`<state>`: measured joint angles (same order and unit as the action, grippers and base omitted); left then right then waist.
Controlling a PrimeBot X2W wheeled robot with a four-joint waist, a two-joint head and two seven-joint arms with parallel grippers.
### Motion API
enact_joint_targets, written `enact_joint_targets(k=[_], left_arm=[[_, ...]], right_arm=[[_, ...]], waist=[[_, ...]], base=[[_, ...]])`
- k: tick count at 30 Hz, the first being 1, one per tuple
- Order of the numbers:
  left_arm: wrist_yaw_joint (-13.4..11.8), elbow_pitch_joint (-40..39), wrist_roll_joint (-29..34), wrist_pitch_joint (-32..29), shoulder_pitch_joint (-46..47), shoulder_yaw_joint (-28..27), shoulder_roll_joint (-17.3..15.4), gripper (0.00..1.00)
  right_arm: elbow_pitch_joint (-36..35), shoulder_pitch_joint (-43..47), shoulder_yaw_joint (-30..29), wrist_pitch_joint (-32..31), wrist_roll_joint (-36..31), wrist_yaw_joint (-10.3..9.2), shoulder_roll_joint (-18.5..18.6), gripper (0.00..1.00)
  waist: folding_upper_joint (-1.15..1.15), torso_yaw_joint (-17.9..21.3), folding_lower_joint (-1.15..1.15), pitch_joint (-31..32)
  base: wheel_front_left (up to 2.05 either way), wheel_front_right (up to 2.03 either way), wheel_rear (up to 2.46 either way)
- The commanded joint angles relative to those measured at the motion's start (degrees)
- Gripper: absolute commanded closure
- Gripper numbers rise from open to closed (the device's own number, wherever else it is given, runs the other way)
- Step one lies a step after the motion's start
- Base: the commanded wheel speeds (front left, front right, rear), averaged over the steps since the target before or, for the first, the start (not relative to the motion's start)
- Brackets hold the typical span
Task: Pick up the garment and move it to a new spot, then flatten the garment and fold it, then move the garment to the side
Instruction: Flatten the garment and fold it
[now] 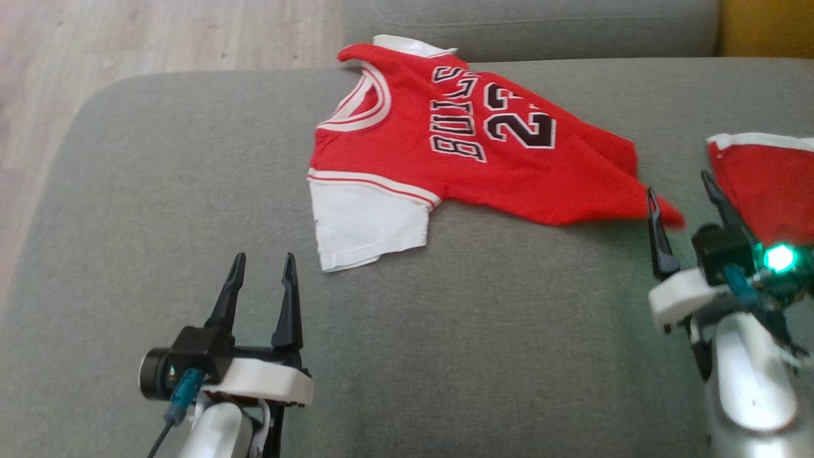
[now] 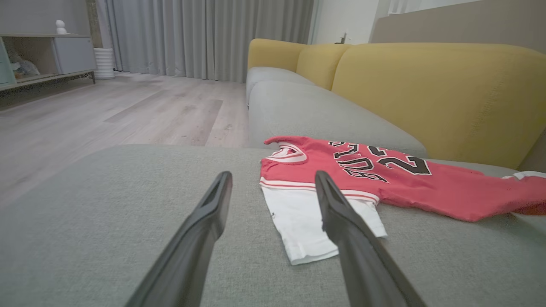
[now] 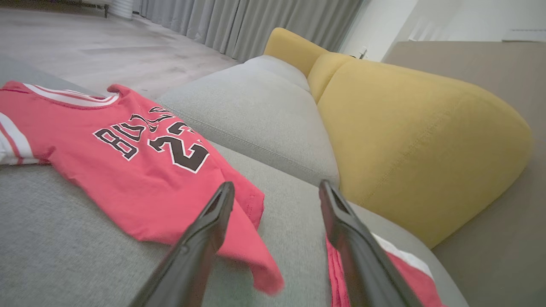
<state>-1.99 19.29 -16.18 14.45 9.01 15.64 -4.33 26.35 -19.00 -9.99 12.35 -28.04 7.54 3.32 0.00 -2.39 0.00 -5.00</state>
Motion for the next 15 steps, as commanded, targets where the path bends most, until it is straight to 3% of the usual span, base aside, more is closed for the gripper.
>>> enact_joint_targets(k=[1,8,15], left_arm=[[0.09,-1.93,0.61,0.55,1.69,-2.28,-0.36,0.0],[0.42,-2.23,0.95,0.55,2.23,-2.74,-0.9,0.0],[0.74,-2.03,1.06,0.55,2.84,-2.87,-1.05,0.0]], right_arm=[[-3.22,0.71,1.88,1.08,2.71,-0.05,-0.34,0.0],[-8.82,8.89,7.98,2.28,20.19,-0.05,-0.43,0.0],[-10.9,10.48,9.65,2.57,25.78,-0.05,-0.44,0.0]], waist=[[0.0,1.52,0.0,0.32],[0.0,4.81,0.0,-0.43],[0.0,6.69,0.0,-0.95]], base=[[0.0,0.0,0.0],[0.0,0.0,0.0],[0.0,0.0,0.0]])
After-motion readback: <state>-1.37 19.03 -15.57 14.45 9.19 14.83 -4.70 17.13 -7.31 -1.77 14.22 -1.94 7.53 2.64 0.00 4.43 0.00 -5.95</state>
